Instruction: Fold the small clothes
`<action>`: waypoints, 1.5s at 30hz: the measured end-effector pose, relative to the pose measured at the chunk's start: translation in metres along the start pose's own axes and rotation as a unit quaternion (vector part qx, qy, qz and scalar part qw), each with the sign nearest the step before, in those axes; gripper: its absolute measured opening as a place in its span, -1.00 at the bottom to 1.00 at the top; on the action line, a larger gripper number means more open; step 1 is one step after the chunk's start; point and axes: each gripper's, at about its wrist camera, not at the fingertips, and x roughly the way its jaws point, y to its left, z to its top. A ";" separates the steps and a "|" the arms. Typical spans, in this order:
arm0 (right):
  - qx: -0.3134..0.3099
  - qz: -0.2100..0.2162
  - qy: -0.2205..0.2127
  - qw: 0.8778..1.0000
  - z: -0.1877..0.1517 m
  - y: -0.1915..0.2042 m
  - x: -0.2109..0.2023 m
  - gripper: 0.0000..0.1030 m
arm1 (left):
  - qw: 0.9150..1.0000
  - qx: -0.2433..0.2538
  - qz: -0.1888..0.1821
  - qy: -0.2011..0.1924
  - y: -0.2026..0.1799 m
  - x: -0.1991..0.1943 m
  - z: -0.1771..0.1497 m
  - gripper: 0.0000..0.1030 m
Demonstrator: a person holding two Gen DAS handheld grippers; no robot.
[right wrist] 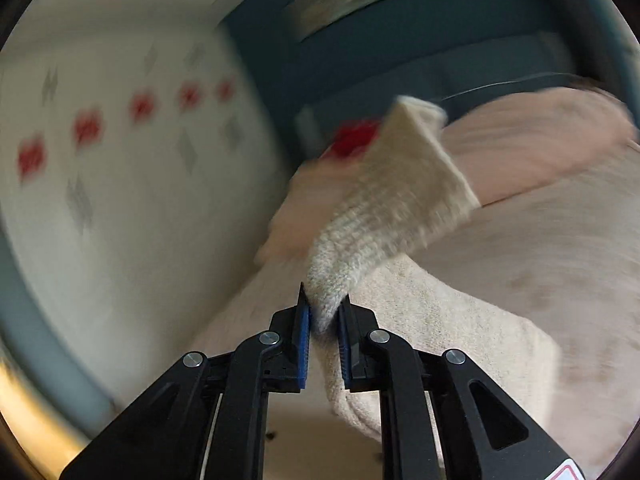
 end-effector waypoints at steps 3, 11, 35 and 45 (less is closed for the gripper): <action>-0.035 0.011 0.113 0.993 -0.058 0.053 0.092 -0.63 | 0.999 -0.029 -0.009 -0.012 0.019 -0.007 0.008 0.87; -0.050 -0.086 0.167 0.981 -0.146 0.030 0.057 0.05 | 0.994 -0.106 -0.015 -0.031 0.072 -0.007 0.032 0.89; 0.160 -0.225 0.159 0.948 -0.177 -0.199 -0.017 -0.75 | 0.988 -0.074 0.106 0.085 0.041 0.176 0.116 -0.78; 0.171 -0.184 0.176 0.952 -0.222 -0.131 -0.149 0.16 | 0.989 -0.094 0.058 0.095 0.086 0.036 0.055 0.07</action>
